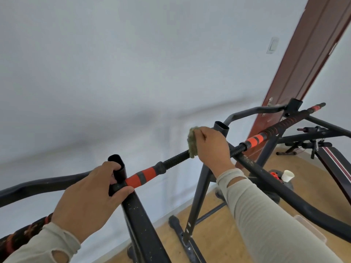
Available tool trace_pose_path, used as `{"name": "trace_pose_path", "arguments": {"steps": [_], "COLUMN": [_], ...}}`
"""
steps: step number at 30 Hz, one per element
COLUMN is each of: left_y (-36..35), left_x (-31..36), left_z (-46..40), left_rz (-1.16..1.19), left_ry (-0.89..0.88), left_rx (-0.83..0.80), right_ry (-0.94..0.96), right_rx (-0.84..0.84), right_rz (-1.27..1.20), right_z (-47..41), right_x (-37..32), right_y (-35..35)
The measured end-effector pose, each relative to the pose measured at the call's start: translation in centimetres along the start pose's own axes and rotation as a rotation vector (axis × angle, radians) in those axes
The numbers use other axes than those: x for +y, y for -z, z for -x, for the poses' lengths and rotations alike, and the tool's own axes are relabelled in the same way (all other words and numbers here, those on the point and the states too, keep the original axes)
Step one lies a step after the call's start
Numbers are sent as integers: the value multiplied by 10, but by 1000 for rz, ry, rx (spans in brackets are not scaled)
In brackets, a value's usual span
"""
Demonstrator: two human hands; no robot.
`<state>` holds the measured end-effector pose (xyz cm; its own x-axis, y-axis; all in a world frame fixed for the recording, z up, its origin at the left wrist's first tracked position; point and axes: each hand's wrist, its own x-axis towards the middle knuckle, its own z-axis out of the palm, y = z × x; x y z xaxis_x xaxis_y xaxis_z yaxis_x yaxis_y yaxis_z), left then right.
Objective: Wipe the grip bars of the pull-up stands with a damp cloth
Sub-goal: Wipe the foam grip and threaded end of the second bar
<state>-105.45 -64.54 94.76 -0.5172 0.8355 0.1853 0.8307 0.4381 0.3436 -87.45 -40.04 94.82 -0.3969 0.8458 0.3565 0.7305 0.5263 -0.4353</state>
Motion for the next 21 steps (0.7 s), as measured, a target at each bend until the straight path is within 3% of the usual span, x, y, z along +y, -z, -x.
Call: {"name": "trace_pose_path", "arguments": {"steps": [3, 5, 10, 12, 16, 21], "left_y": [-2, -2, -4, -5, -2, -1], "left_x": [-1, -2, -4, -4, -1, 1], "left_z": [-1, -2, -1, 0, 1, 2], "left_rz": [-14, -23, -18, -10, 3, -6], "left_ry": [-11, -12, -22, -25, -11, -6], "left_rx": [-5, -6, 9, 13, 9, -1], "right_ry": [-259, -351, -374, -244, 105, 432], "right_rx": [180, 230, 192, 157, -26, -190], "right_rz": [-684, -797, -756, -653, -44, -53], "right_z": [27, 45, 63, 59, 48, 49], "right_x": [-3, -7, -7, -13, -32, -42], "right_y": [19, 22, 2, -3, -34, -43]}}
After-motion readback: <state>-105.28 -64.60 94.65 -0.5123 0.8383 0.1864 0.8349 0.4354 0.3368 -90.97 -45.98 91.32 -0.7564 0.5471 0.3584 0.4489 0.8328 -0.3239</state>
